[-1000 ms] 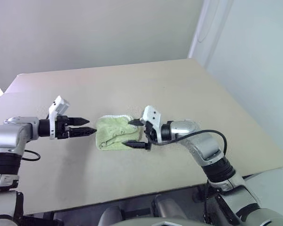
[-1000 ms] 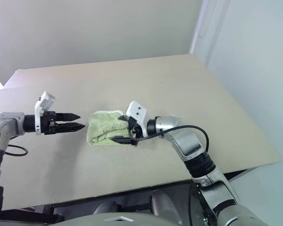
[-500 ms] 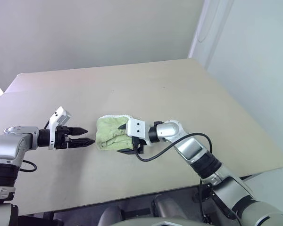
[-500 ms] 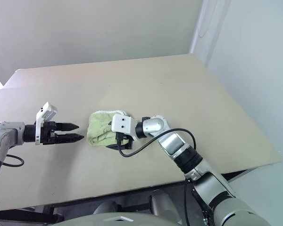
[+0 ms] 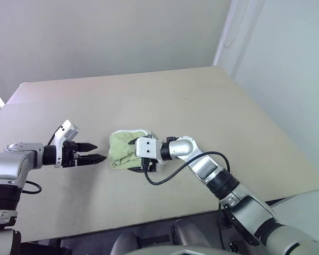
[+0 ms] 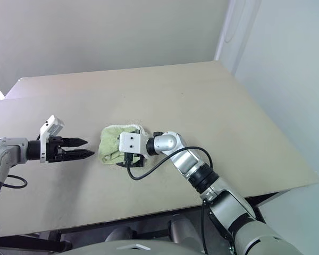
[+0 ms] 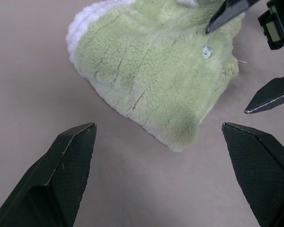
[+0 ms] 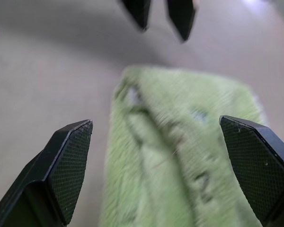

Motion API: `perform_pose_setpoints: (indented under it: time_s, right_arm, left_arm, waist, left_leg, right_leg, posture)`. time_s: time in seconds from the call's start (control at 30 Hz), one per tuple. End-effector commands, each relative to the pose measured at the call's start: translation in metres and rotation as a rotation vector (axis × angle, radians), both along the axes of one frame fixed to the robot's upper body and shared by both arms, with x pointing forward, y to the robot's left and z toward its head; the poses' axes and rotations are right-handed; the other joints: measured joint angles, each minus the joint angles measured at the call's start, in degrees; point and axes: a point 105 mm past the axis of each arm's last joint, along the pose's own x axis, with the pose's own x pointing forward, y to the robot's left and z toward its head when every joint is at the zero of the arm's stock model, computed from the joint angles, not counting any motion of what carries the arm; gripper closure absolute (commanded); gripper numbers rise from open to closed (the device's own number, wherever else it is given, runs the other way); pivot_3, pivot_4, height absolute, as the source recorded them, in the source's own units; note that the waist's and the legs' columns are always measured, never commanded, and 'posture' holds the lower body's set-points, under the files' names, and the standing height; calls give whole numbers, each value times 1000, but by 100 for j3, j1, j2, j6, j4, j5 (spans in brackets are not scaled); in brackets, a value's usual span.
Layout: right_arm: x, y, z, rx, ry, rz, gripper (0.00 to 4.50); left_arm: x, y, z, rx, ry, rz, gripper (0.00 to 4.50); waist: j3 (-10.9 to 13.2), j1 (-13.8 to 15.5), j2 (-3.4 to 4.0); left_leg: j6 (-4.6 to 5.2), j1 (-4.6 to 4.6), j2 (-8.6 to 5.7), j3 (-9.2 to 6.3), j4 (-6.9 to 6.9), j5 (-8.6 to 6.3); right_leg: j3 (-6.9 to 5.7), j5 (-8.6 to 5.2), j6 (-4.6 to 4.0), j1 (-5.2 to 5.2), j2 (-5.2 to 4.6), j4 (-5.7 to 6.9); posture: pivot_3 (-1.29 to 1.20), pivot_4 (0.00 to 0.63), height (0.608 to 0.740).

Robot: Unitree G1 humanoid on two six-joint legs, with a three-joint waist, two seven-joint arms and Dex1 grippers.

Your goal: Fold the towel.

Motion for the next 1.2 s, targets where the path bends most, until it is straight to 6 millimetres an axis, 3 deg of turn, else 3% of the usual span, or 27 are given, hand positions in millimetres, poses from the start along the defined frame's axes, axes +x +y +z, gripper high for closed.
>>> perform_pose_setpoints:
  time_s: [0.03,0.17,0.43,0.67,0.97,1.1,1.2]
  right_arm:
    - [1,0,2,-45,-42,24,0]
    - [13,2,0,-57,-102,-26,0]
    - [16,3,-9,-102,-147,-17,0]
    - [21,6,-5,-100,-224,-12,0]
    - [25,8,-5,-103,-283,-21,3115]
    - [29,11,7,-46,-297,-57,4491]
    - [34,14,25,45,-292,-108,4491]
  left_arm:
    - [7,1,10,10,-50,-1,26]
    - [8,-1,8,9,-50,-1,26]
    - [9,1,6,20,-55,6,26]
    - [11,3,6,25,-64,17,26]
    - [15,4,7,31,-76,26,0]
    - [17,4,7,32,-80,28,0]
    - [18,3,7,33,-82,28,0]
  waist:
    - [0,0,0]
    - [0,-7,0]
    - [0,-3,0]
    - [0,-4,0]
    - [-1,-5,-1]
    - [-1,-5,-1]
    - [-1,-8,-1]
  left_leg:
    - [0,0,0,0,0,0]
    - [0,1,0,1,0,0]
    - [0,-1,0,0,0,0]
    - [0,1,0,0,0,0]
    - [0,0,0,0,0,0]
    - [0,1,0,-1,0,0]
    - [0,1,0,-1,0,0]
  right_leg:
    - [0,0,0,0,0,0]
    - [0,0,0,0,0,1]
    - [0,1,1,0,0,0]
    - [0,1,1,0,0,1]
    - [0,2,2,0,0,1]
    - [0,3,3,0,0,2]
    - [0,9,13,0,0,3]
  posture:
    - [0,0,740]
    - [0,0,740]
    - [0,0,740]
    - [0,0,740]
    - [0,0,740]
    - [0,0,740]
    - [0,0,740]
